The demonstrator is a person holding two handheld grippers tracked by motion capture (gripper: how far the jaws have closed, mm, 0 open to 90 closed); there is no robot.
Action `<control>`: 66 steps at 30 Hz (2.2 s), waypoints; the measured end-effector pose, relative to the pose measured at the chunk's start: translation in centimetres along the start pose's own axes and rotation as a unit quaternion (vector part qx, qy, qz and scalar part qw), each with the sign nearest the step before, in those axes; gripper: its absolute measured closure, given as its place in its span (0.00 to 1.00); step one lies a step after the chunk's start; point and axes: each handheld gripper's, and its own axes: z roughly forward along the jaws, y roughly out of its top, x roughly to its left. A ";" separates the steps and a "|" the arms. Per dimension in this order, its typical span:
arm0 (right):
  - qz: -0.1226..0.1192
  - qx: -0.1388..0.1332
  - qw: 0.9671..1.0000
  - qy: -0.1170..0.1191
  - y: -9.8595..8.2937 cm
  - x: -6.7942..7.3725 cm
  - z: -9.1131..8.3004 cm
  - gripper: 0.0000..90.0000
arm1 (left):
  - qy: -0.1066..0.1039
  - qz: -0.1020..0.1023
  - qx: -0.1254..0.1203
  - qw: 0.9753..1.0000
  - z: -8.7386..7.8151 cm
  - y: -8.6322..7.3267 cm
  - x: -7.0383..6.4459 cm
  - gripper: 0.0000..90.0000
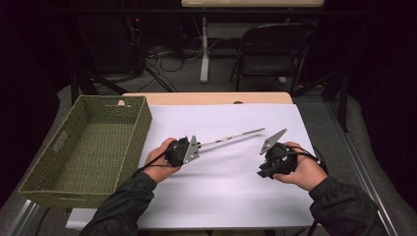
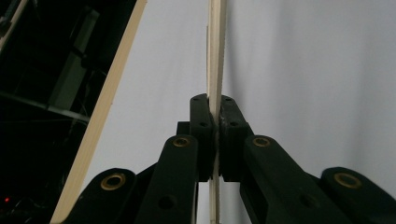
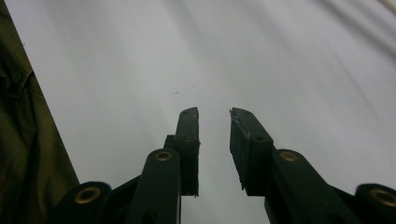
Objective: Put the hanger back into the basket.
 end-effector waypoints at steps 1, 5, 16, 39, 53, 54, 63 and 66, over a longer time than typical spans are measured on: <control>0.002 0.001 1.000 0.003 -0.1 0.0 0.1 0.81 | 0.002 -0.002 0.003 1.000 -0.1 0.0 0.0 0.97; 0.004 -0.002 1.000 0.000 -0.3 0.1 0.5 0.81 | 0.006 -0.008 0.009 1.000 -0.2 0.2 0.0 0.97; 0.000 -0.003 1.000 -0.019 -0.3 0.2 0.9 0.76 | 0.028 -0.047 0.017 0.998 -1.3 0.7 0.7 0.97; 0.053 -0.084 0.992 -0.077 -2.3 0.2 2.7 0.50 | -0.006 -0.159 0.043 0.986 -1.6 1.6 4.6 0.97; 0.062 -0.109 0.989 -0.081 -2.2 1.5 3.6 0.49 | -0.013 -0.252 0.040 0.967 -1.9 3.8 9.7 0.97; 0.062 -0.109 0.989 -0.081 -2.2 1.5 3.6 0.49 | -0.015 -0.258 0.039 0.965 -2.0 4.0 10.0 0.97; 0.076 -0.129 0.985 -0.082 -2.8 1.6 4.0 0.50 | -0.018 -0.290 0.024 0.957 -4.4 3.8 13.0 0.97; 0.077 -0.128 0.985 -0.082 -2.8 1.6 4.1 0.50 | -0.011 -0.294 0.020 0.956 -5.3 3.5 13.7 0.97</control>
